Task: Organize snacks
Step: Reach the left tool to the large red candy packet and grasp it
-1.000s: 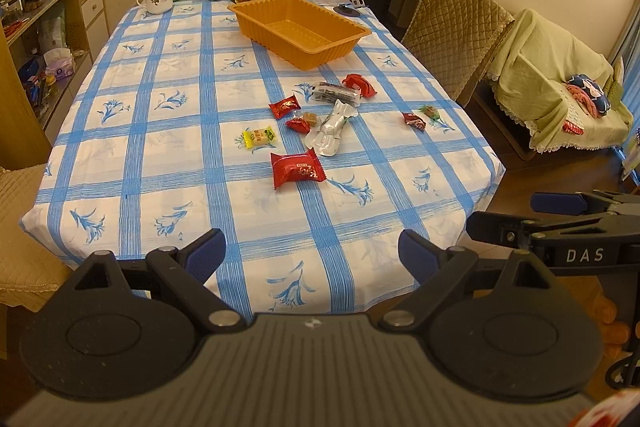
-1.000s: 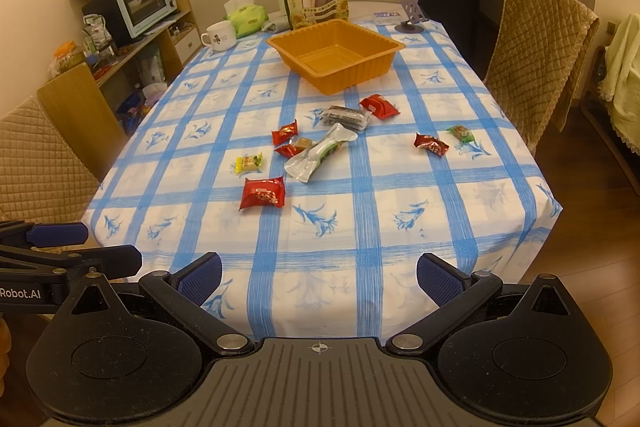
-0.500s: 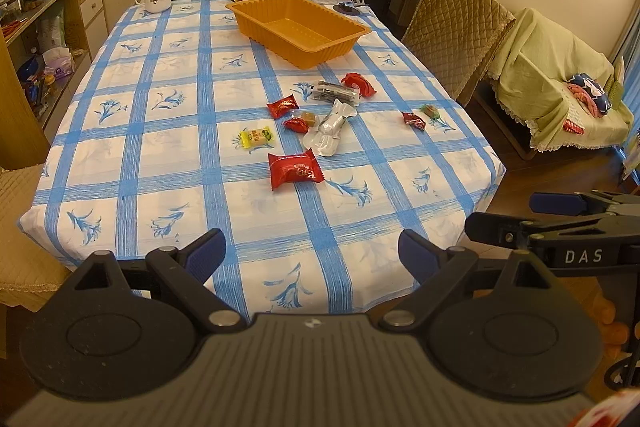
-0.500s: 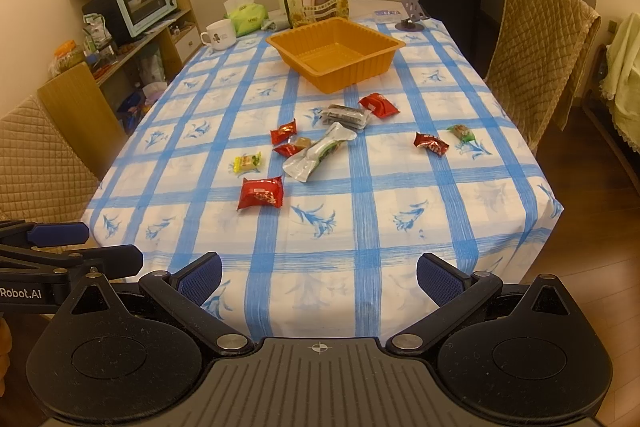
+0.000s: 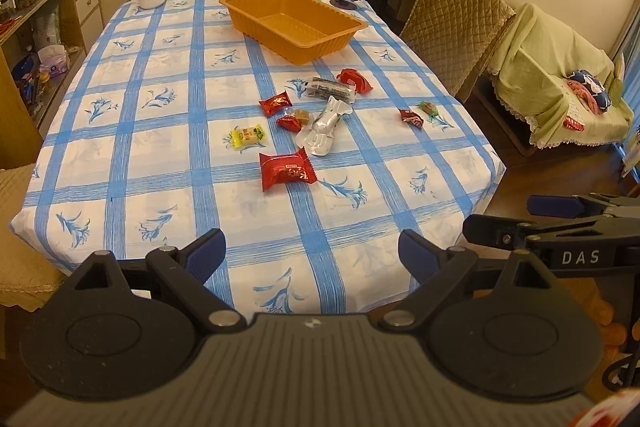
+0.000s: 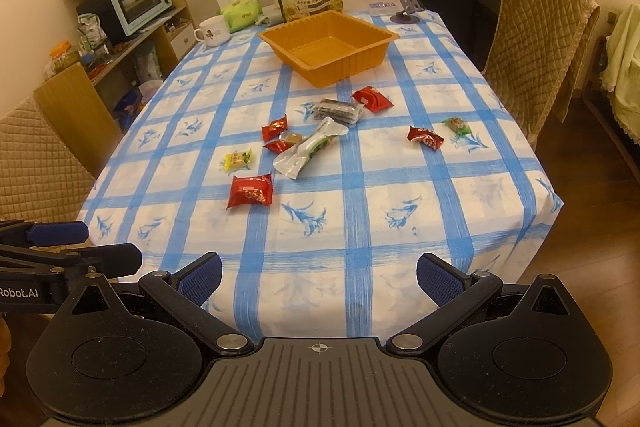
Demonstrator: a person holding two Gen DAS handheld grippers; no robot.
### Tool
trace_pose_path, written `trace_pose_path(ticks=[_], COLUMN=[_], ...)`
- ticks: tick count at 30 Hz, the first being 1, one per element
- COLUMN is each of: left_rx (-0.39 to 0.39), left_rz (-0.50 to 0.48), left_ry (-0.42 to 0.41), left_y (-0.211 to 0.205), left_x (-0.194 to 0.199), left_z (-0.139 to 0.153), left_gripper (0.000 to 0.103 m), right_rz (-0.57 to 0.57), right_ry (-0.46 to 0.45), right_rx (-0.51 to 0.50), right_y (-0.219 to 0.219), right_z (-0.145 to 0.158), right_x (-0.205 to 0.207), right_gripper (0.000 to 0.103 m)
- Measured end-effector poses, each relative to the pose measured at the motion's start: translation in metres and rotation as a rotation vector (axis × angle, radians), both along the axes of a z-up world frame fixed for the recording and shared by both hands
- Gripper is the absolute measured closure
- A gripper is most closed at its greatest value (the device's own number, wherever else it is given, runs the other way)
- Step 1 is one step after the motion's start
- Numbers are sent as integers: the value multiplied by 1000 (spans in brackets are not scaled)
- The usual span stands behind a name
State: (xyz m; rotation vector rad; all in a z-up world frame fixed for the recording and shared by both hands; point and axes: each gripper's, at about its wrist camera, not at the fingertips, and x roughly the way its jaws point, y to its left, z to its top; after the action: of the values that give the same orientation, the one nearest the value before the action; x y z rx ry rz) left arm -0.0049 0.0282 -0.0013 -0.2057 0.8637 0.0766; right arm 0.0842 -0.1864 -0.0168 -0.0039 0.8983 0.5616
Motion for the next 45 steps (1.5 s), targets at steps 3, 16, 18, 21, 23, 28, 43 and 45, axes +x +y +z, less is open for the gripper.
trace_pose_path(ticks=[3,16,18,21,23,28,43,45], left_rx=[0,88,99,114,134,189,333,334], left_rz=[-8,-44,-42,-41,-43,-58,-125,-129], left_ry=[-1,-49,-46,-34,-20,18,101,107], left_y=[-6,-3,-1,3,4,9,6,6], left_x=[16,62,70,82,91,112,164,170], left_z=[-4,-45,-52,-63,-71,-91,-131,-132], left_gripper=[11,11,13,16,18,24,30,32], right_rz=[-5,-35,-35,-32,-31,-28,-38,-36], right_ry=[9,45,50,50,49,59,103,107], right_rx=[9,61,63,60,55,44,18,15], right_y=[-4,-30,-33,-35,-36,-37,-45,-45], right_z=[-3,-38,-41,-46,-48,-55,-71,-72], right_x=[6,51,58,70,78,100,153,158], right_gripper=[0,0,0,0,0,0,0,0])
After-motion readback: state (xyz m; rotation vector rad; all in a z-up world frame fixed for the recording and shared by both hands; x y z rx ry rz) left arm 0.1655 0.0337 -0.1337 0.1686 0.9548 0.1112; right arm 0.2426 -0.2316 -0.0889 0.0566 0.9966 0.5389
